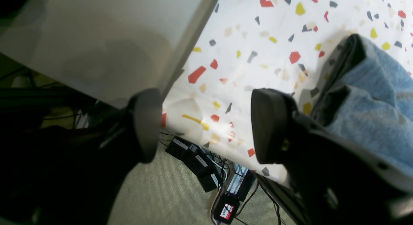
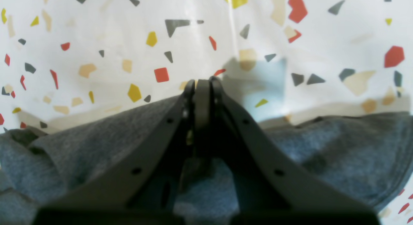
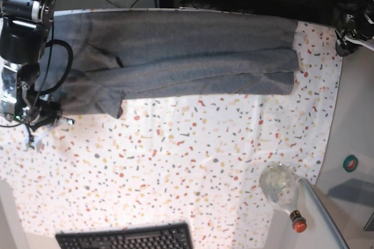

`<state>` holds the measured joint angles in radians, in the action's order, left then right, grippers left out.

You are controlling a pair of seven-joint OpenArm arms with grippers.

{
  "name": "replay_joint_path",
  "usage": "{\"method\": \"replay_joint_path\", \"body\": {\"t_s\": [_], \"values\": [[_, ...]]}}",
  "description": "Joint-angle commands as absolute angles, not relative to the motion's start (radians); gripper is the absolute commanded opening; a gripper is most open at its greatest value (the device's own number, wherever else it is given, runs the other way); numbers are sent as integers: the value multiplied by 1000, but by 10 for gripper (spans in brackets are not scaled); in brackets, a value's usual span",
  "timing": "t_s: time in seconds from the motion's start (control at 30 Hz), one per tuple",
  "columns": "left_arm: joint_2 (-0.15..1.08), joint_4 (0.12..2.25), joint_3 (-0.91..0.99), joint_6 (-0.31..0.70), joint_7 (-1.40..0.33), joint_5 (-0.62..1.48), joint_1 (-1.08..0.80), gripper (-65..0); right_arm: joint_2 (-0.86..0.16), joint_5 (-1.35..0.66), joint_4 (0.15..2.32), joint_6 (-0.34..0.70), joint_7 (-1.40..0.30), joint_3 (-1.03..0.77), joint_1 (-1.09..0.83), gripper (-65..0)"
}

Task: Layout the t-shirt on the table in an organized manner, then fold the t-shirt properly
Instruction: 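Grasp the folded strip's ends with both grippers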

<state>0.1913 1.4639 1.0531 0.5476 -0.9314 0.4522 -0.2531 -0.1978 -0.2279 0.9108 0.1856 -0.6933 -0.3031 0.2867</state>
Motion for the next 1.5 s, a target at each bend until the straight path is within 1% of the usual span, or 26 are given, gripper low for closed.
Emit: {"method": "replay_joint_path", "body": {"t_s": [0.0, 0.1, 0.23, 0.3, 0.47, 0.63, 0.73, 1.03, 1.13, 1.23, 1.27, 1.33, 1.37, 1.4, 1.47], "values": [[214, 1483, 1058, 549, -912, 466, -257, -239, -214, -236, 960, 183, -680, -309, 294, -650], [214, 1483, 1058, 549, -911, 466, -257, -239, -191, -237, 1113, 182, -720, -309, 222, -650], [214, 1483, 1058, 549, -911, 466, -254, -239, -173, -237, 1379, 179, -832, -309, 93, -650], [214, 1483, 1058, 549, -911, 466, -252, -239, -140, -236, 1474, 179, -866, -309, 31, -650], [216, 1483, 1056, 549, -909, 466, -243, -239, -93, -236, 1627, 177, -875, -311, -108, -650], [231, 1481, 1056, 549, -914, 464, -231, -239, -27, -236, 1761, 177, -877, -380, -220, -650], [231, 1481, 1056, 549, -912, 464, -231, -239, -24, -236, 1797, 179, -881, -381, -269, -650], [231, 1481, 1056, 549, -912, 464, -231, -239, -21, -236, 1796, 177, -874, -389, -361, -650], [231, 1481, 1056, 549, -912, 464, -231, -239, 13, -232, 1791, 176, -874, -398, -369, -650], [231, 1481, 1056, 549, -912, 464, -231, -239, 64, -231, 1796, 176, -874, -450, -366, -650], [231, 1481, 1056, 549, -912, 464, -231, -239, 74, -231, 1797, 176, -874, -464, -366, -590], [231, 1481, 1056, 549, -912, 464, -231, -239, 84, -231, 1817, 176, -874, -481, -367, -422], [231, 1481, 1056, 549, -912, 464, -231, -239, 85, -236, 1839, 177, -874, -492, -371, -359], [231, 1481, 1056, 550, -914, 464, -231, -239, 90, -237, 1862, 179, -868, -506, -371, -341], [229, 1481, 1056, 550, -915, 464, -232, -239, 107, -237, 1902, 182, -817, -539, -377, -365]]}}
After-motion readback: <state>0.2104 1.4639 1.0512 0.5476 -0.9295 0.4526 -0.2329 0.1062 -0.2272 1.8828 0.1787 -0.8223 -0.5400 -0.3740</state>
